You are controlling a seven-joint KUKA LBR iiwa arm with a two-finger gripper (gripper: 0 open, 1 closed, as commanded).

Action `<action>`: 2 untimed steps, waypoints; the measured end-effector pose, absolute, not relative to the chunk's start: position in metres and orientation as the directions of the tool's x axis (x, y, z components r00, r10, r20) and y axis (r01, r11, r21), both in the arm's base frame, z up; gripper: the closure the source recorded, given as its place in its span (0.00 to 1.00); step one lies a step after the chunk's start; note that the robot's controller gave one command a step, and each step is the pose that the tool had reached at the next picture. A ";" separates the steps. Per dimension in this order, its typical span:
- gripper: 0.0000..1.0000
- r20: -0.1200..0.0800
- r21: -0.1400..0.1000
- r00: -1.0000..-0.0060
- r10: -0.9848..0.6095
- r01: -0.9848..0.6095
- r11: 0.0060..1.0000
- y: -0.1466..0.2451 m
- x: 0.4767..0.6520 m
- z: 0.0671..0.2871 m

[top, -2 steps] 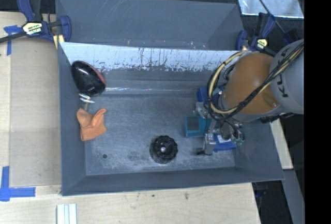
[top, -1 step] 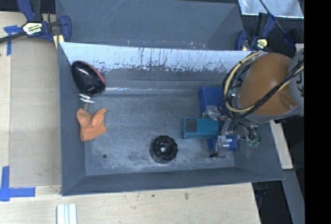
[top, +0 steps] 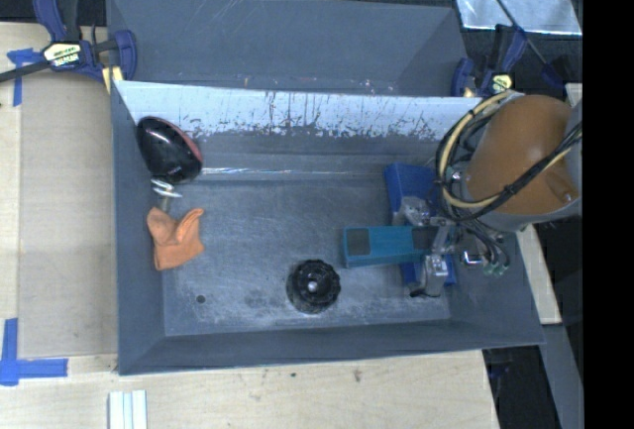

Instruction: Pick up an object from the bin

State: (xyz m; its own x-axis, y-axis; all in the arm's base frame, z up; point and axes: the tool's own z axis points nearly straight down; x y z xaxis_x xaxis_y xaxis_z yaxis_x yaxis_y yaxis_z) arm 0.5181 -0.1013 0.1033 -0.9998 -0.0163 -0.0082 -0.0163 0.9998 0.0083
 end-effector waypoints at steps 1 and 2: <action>0.00 -0.007 0.008 -1.000 -0.021 -0.021 1.000 -0.100 0.521 0.100; 0.00 0.033 0.021 -0.996 -0.083 -0.083 0.996 -0.101 0.553 0.079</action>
Offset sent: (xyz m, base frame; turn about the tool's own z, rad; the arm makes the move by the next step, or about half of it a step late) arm 0.0715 -0.0160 -0.0333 -0.1309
